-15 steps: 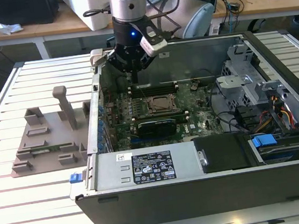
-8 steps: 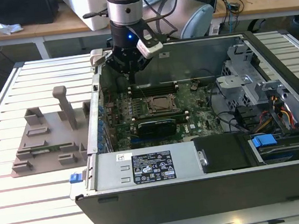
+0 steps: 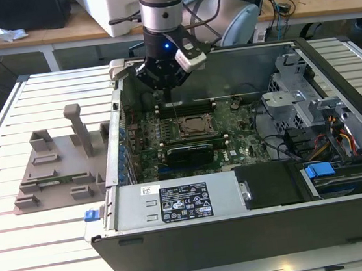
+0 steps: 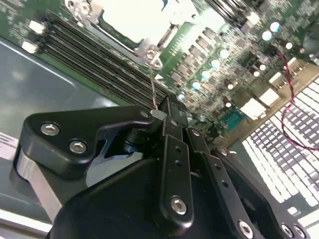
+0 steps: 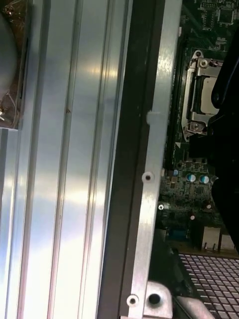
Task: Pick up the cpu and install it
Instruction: 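Install the first cpu locking lever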
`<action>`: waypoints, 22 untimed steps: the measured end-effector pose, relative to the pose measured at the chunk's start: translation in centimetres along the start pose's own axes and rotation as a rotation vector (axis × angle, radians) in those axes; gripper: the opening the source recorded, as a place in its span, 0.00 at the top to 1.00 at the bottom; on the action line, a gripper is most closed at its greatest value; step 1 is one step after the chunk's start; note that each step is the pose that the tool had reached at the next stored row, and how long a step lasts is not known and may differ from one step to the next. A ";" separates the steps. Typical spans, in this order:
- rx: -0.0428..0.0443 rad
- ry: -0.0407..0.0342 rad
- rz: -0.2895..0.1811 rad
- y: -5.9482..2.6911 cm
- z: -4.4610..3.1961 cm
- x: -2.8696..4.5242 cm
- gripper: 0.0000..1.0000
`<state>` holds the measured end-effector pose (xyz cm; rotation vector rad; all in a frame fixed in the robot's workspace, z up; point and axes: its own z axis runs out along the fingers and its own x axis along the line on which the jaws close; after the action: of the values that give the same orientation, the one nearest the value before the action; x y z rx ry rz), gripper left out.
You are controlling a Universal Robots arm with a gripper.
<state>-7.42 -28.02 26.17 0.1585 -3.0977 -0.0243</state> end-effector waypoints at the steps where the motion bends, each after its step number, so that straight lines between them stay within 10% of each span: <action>1: -0.0001 0.0005 0.000 -0.04 0.01 -0.46 0.89; 7: -0.0002 0.0019 0.000 -0.15 0.01 -1.74 0.89; 9: -0.0009 0.0076 0.000 -0.44 0.13 -4.58 0.89; 22: -0.0081 0.0071 0.000 -0.68 3.13 -3.76 0.89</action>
<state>-3.74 -28.27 22.89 0.1585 -3.0901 -0.0362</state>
